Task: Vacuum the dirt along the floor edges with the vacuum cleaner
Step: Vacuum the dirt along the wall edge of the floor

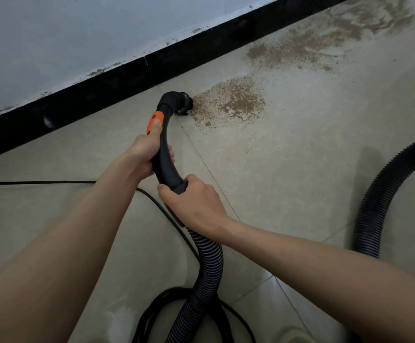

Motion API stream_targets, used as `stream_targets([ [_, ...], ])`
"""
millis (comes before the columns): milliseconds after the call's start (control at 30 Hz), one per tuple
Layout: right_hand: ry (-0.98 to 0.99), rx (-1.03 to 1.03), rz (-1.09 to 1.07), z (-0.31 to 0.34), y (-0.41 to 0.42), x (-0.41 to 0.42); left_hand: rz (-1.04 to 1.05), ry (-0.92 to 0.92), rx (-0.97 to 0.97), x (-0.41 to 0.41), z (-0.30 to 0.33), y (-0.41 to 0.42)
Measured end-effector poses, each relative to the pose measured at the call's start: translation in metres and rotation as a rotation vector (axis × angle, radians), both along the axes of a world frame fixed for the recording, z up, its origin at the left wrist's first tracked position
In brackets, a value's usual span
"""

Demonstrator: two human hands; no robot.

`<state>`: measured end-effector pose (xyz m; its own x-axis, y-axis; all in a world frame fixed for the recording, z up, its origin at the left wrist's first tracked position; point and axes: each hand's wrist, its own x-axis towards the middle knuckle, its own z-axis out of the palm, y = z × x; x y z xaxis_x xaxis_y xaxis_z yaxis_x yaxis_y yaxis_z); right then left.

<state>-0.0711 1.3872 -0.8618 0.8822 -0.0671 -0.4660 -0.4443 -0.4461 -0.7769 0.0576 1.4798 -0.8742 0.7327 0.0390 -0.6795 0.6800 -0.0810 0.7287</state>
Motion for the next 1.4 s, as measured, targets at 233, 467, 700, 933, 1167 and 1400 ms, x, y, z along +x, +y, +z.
stream_targets([
  [233, -0.013, 0.034, 0.012, -0.002, -0.006, 0.018, 0.018, -0.036, 0.029, 0.014, -0.002, -0.001],
  [467, -0.026, 0.023, -0.015, -0.004, -0.012, 0.027, 0.022, -0.019, -0.005, 0.025, -0.002, -0.009],
  [700, -0.033, 0.0, -0.063, -0.009, -0.033, 0.027, -0.013, -0.041, -0.02, 0.027, -0.006, -0.035],
  [933, -0.05, 0.014, -0.105, -0.017, -0.063, 0.033, -0.012, -0.102, -0.001, 0.033, -0.009, -0.068],
  [1167, -0.036, 0.011, -0.186, -0.027, -0.084, 0.04, -0.04, -0.107, -0.045, 0.044, -0.018, -0.097],
  [1400, 0.093, 0.263, -0.296, -0.037, -0.11, 0.06, -0.089, -0.145, 0.019, 0.065, -0.023, -0.126],
])
